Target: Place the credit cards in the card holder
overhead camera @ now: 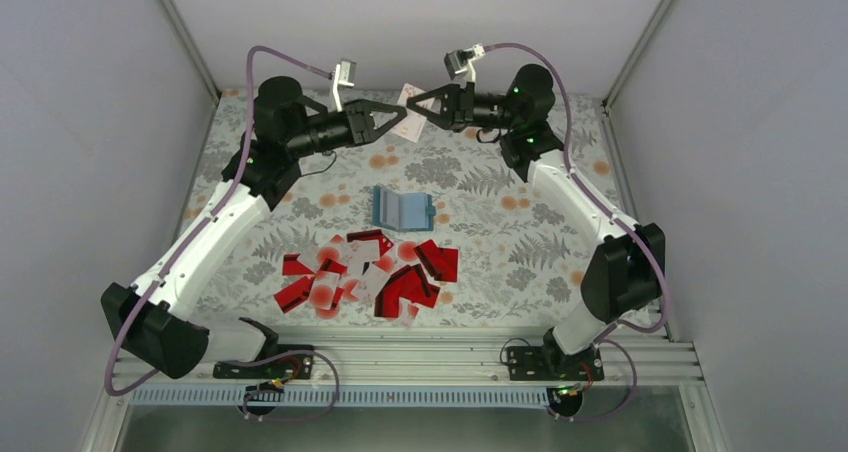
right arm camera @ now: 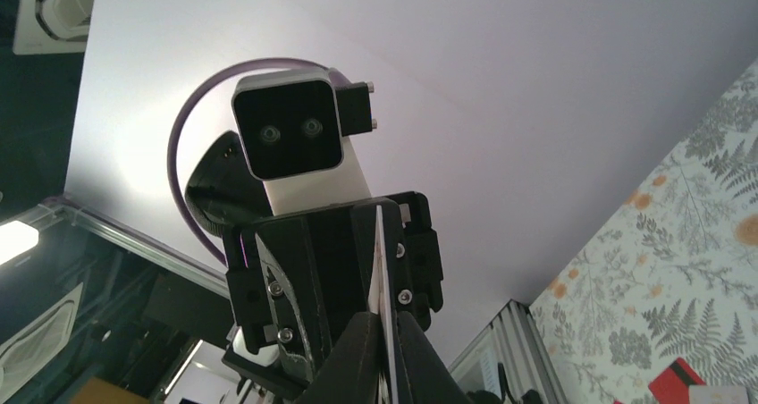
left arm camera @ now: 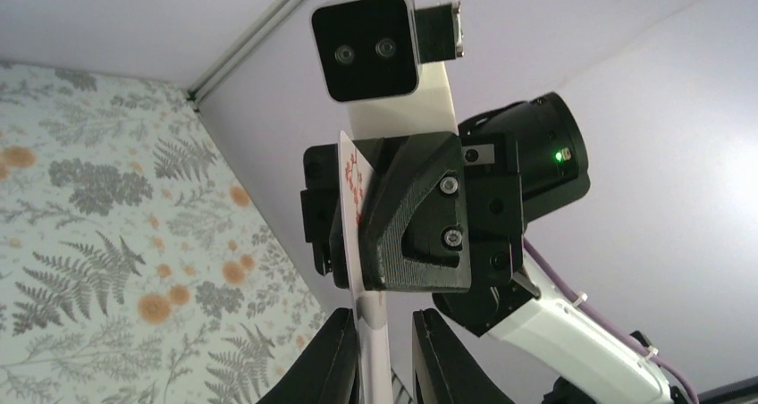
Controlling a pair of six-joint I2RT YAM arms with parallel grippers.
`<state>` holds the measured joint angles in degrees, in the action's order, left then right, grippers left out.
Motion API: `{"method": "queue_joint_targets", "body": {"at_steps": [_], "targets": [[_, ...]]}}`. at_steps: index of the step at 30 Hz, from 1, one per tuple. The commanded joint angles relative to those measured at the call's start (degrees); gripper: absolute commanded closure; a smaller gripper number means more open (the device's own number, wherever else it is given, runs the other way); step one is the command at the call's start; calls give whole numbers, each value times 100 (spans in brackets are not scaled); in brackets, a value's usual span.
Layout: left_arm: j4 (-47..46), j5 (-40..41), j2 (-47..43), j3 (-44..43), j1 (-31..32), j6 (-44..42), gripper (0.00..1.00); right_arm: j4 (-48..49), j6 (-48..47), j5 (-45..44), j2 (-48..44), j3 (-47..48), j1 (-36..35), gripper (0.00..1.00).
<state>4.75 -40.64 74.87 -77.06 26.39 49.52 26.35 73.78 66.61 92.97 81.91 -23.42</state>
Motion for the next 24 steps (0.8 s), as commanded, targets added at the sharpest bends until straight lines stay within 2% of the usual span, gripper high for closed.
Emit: {"method": "queue_joint_targets", "body": {"at_steps": [1,9,14,17,19,20,24], "targets": [[108,-730,11,-118,9,-356,83,-600,-403,400,166,159,-62,96],[700,-1224,211,-437,-11,-857,84,-1039,-839,726,187,250,-60,96],[869,-1202,247,-381,-24,-952,97,-1175,-1052,853,188,293,-56,96],[967,-1037,257,-297,-41,-944,98,-1462,-1304,859,321,371,-57,96],[1033,-895,245,-211,-53,-938,98,-2015,-1622,803,417,530,-57,96],[1051,-825,236,-145,-65,-933,98,-2416,-1892,756,460,672,-53,88],[1443,-380,233,77,-90,-1137,98,-4118,-3183,460,670,1206,138,41]]}}
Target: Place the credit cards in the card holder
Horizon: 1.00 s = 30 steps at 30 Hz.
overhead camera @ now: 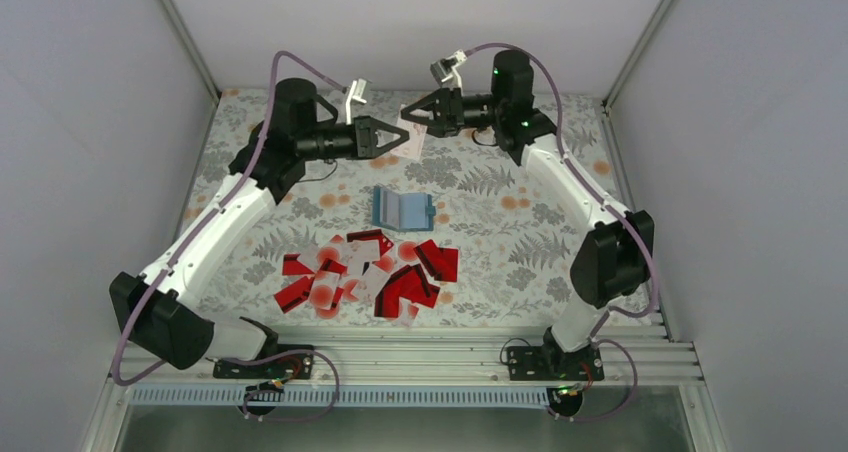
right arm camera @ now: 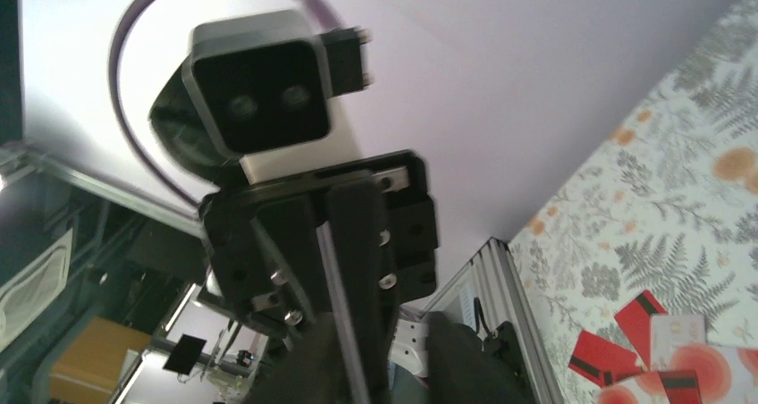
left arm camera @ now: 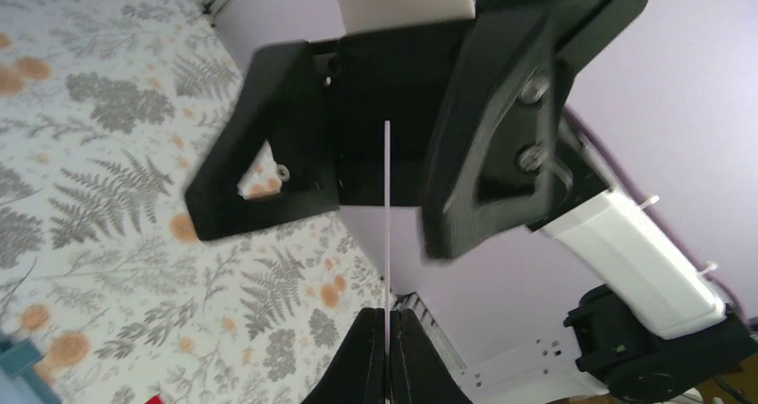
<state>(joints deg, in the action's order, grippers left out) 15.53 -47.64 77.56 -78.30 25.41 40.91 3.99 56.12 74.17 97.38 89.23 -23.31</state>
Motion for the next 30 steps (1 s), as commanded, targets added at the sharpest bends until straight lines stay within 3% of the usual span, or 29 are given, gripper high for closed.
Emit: {"method": "queue_joint_targets", "body": {"at_steps": [1,8,14,21,30], "targets": [[478,453,-21,299,8,-351,98,-2088,-1597,-400,226,446,214,33],[526,930,322,1192,10,-636,97,-3270,-2605,-1687,82,-464,739,28],[836,1211,1020,1344,17,-1133,98,-3348,-3161,-2547,52,-1351,738,32],[957,1131,1885,1251,-60,-1611,98,-3422,-3621,-2610,372,-1666,599,51],[920,1031,2381,1367,-302,-1771,98,-3488,-3639,-3149,903,-1610,309,56]]}}
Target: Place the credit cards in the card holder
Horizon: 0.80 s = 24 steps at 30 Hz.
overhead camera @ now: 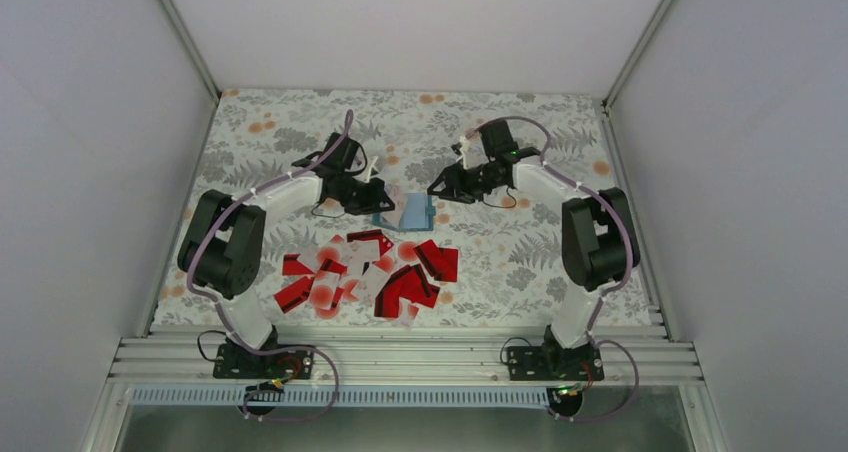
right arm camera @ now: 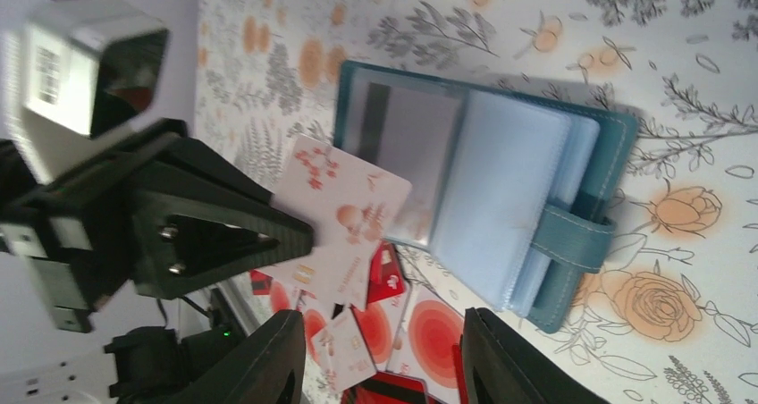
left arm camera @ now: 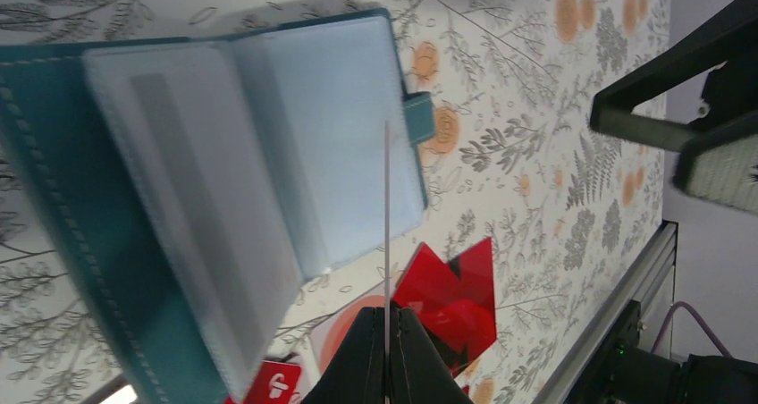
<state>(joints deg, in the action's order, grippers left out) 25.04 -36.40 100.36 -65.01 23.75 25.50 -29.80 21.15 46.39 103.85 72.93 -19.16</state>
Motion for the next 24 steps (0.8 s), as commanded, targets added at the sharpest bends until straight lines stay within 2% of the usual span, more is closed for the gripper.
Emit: {"method": "queue_joint_targets", "body": {"at_steps": [1,14,24], "targets": [[-27,-95,118,38,-146,-249,98,-109,-147,-393,325,29,-106,56],[2,-129,546,-36,-240,-371,98,-122,-359,-91,1025,272,-150,64],[-15,-194,696,-84,-248,-374,98,-131,-424,57,1274,319,-150,66]]}}
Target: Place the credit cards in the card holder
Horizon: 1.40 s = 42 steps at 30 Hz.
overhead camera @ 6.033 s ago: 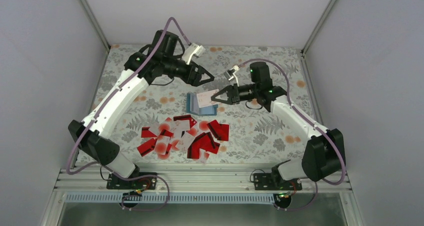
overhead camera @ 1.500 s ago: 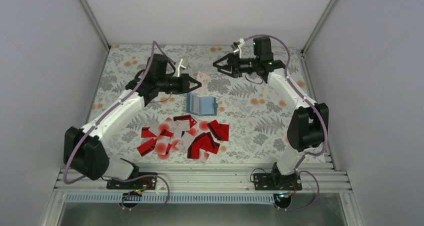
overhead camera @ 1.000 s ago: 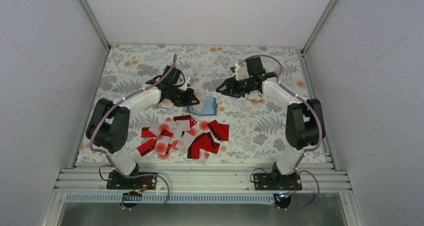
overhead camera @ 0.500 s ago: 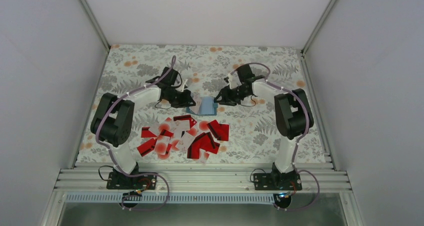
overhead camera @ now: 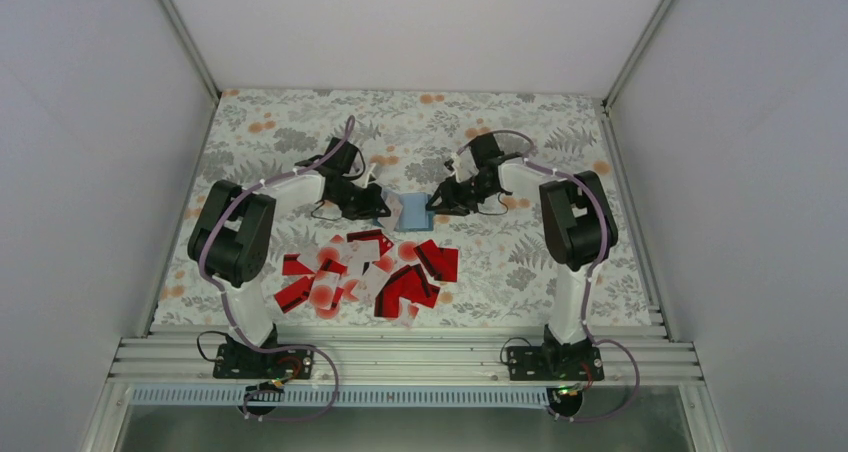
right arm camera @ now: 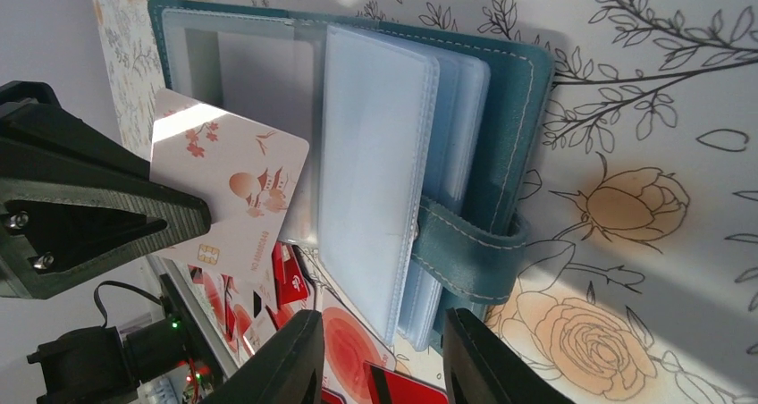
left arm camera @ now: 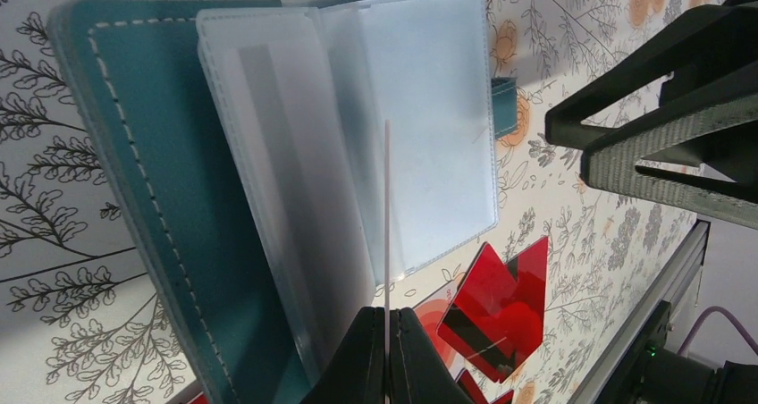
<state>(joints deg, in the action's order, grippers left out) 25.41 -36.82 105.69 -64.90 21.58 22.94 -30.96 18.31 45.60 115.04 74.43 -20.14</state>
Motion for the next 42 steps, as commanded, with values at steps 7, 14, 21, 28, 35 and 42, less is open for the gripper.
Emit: {"method": "queue_joint_targets", "body": {"at_steps": [7,14,21,28,35,42], "targets": [[-16,-195,306,-188,-39,-107,98,-15,-178,189,296,196,-56,69],[-62,-279,410,-254,-41,-97,98,-20,-204,212,399,213,-51,71],[-150,-364,479,-241,-38,-58,98,-23,-234,220,498,203,-51,72],[-377,-499,559,-209,-40,44,98,-20,-264,264,580,172,-51,74],[-529,-577,605,-244,-40,104,98,-24,-287,282,632,146,-51,75],[-624,-618,598,-223,-50,109,98,-19,-322,265,700,86,-51,80]]}}
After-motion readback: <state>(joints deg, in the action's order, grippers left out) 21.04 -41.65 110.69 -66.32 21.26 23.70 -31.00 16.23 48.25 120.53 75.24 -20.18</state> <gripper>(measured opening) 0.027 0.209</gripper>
